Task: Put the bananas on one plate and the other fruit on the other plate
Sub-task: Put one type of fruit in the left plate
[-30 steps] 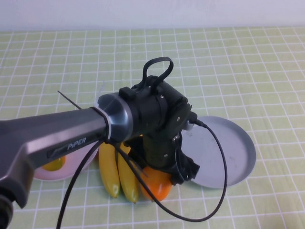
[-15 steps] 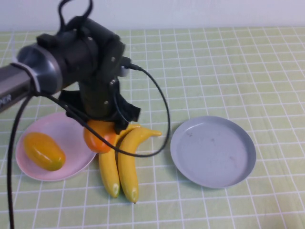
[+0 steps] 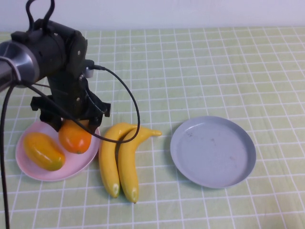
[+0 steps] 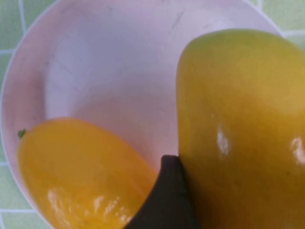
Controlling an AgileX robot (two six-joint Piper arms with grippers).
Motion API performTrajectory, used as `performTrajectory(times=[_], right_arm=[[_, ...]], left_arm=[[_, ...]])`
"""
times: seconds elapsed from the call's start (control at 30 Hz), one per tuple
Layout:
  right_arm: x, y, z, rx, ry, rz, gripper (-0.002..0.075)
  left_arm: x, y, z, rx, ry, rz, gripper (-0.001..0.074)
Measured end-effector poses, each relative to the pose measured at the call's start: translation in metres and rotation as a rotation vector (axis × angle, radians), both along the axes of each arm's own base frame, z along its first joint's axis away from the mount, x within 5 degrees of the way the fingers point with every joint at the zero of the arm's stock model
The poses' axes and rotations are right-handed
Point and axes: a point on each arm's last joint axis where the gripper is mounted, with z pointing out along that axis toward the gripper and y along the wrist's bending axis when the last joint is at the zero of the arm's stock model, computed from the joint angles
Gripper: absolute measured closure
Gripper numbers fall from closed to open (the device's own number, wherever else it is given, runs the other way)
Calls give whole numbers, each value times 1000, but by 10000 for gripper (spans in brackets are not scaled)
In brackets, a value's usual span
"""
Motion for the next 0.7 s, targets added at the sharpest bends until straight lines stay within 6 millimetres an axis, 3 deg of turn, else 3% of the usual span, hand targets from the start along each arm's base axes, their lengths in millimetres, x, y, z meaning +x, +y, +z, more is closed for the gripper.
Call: performTrajectory(times=[0.2,0.5,0.7], right_arm=[[0,0,0,0,0,0,743],[0,0,0,0,0,0,743],[0,0,0,0,0,0,743]], left_arm=[[6,-1,-17,43,39,-87,179],[6,3,-16,92,38,-143,84],[3,4,-16,109,76,-143,76]])
